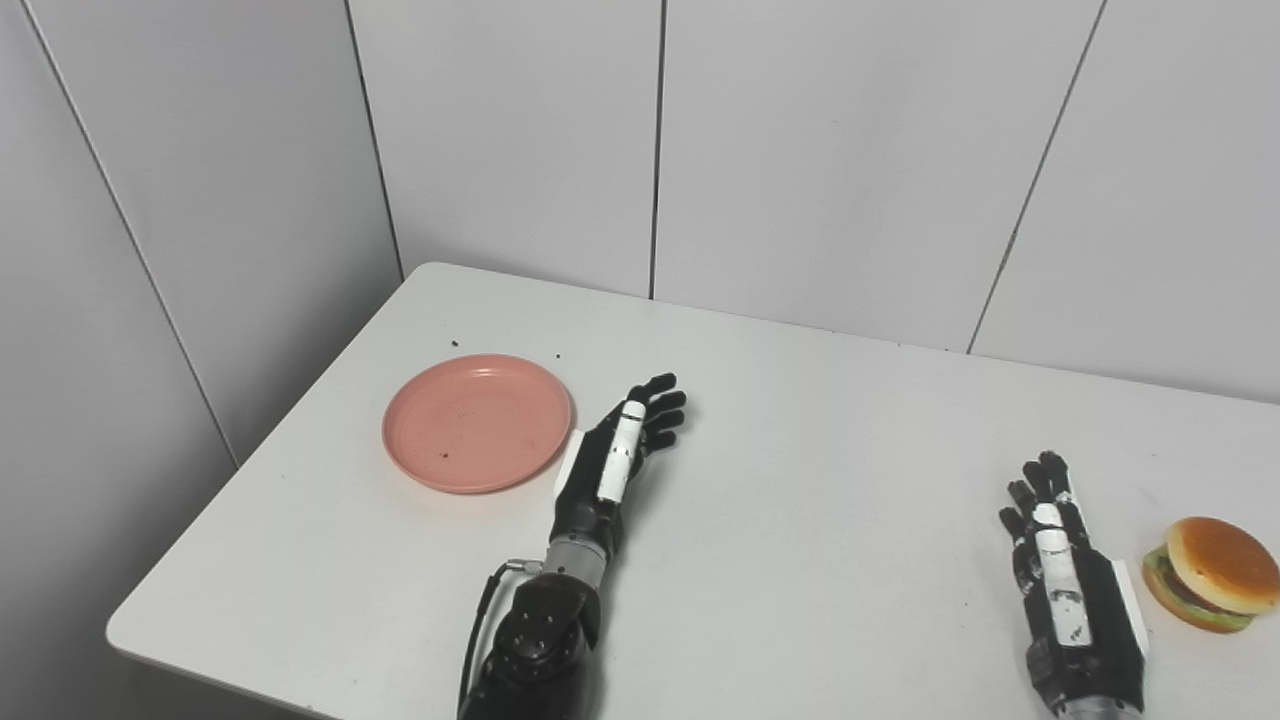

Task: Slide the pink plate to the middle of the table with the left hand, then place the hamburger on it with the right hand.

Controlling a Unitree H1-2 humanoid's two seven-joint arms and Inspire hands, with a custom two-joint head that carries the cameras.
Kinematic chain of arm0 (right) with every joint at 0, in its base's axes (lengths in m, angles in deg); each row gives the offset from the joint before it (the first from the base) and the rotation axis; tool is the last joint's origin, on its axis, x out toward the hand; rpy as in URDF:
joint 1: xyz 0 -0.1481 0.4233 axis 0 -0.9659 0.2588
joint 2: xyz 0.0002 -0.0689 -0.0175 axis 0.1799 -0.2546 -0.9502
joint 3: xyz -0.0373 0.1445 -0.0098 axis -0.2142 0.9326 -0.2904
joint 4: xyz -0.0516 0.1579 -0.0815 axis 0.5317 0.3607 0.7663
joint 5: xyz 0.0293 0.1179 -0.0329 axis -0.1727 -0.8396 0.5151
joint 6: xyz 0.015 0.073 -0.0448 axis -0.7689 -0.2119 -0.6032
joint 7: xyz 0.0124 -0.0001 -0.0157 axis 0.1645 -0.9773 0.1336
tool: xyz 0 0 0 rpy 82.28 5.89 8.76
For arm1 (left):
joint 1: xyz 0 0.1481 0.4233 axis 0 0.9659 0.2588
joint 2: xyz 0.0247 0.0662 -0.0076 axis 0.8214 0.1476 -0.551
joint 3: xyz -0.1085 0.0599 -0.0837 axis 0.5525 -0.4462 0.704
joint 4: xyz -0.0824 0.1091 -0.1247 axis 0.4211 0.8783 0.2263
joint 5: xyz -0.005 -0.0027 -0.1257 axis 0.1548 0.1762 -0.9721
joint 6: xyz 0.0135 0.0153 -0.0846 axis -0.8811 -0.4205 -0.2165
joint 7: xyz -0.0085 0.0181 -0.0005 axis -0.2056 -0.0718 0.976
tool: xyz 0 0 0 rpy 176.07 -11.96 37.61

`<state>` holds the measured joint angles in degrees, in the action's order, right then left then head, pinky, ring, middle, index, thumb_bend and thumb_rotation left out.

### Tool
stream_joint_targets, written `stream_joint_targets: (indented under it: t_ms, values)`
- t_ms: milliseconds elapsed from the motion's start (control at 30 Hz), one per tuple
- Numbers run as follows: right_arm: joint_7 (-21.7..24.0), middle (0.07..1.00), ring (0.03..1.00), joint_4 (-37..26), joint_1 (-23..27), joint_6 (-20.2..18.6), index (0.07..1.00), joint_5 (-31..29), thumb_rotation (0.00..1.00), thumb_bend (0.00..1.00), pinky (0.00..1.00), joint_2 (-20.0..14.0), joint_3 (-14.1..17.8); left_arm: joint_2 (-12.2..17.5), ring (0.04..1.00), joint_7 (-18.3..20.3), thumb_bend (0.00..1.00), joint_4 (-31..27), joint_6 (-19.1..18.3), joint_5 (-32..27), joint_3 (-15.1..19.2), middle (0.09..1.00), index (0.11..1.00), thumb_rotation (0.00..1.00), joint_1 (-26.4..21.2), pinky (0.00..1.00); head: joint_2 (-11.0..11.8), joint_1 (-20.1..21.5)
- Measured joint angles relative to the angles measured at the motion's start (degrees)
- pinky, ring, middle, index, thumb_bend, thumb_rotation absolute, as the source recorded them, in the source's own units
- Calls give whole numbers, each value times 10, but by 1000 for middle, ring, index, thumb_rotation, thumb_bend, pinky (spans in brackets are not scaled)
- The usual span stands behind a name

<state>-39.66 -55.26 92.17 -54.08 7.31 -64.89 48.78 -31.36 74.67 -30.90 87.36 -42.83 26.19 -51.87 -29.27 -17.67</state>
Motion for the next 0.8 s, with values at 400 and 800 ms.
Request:
stream_joint_targets:
  t_ms: [400, 800]
  values:
    - [-3, 1000, 1000, -3, 0, 0, 1000, 10, 797, 499, 1000, 1, 0, 54, 733, -11, 312, -40, -54, -15, 60, 729, 708, 1000, -51, 705, -2, -1]
    - [-1, 1000, 1000, -6, -2, 0, 1000, 11, 823, 496, 1000, -1, -1, 149, 731, -17, 278, 13, -72, -45, 126, 718, 692, 963, -84, 699, -1, -8]
